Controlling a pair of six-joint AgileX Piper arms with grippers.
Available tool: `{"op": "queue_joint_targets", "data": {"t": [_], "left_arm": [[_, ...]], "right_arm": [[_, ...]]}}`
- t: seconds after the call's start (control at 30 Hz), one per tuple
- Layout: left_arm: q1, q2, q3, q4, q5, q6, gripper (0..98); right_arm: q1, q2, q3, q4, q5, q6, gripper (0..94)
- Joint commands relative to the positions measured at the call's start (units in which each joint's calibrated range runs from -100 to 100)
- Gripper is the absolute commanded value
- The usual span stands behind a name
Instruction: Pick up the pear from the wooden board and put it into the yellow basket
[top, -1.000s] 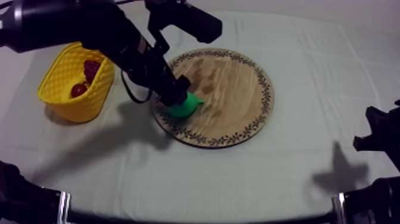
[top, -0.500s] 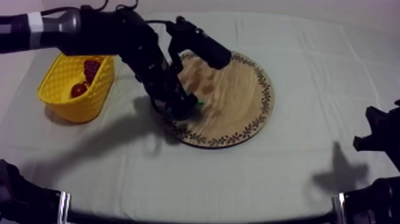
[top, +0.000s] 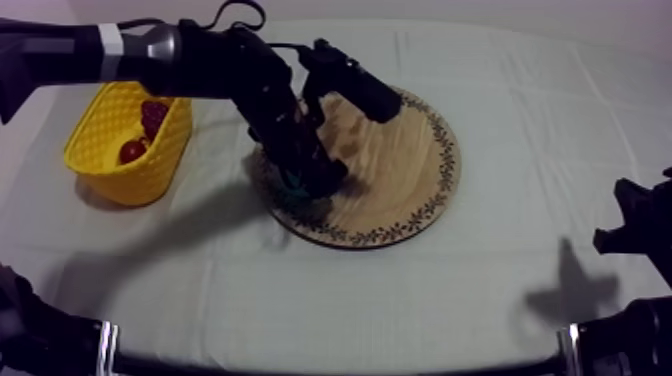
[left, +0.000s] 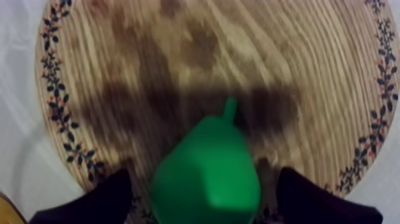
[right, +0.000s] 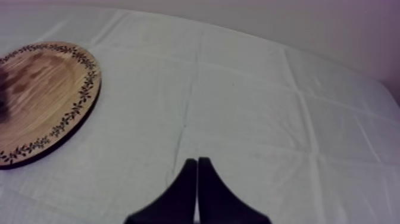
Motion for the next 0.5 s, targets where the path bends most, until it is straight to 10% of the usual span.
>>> {"op": "queue_joint_targets", "data": {"t": [0.0,0.47], "left_arm": [[0.2,0.5,-0.4,-0.2,0.5,0.2,90.8],[0.2,5.4,-6.0,-0.54,6.5,1.6,86.9]], "right_arm": [[0.0,0.0,0.1,0.0,0.0,0.0,0.5],[0.0,0.0,0.1,0.0,0.0,0.0,0.5]]}}
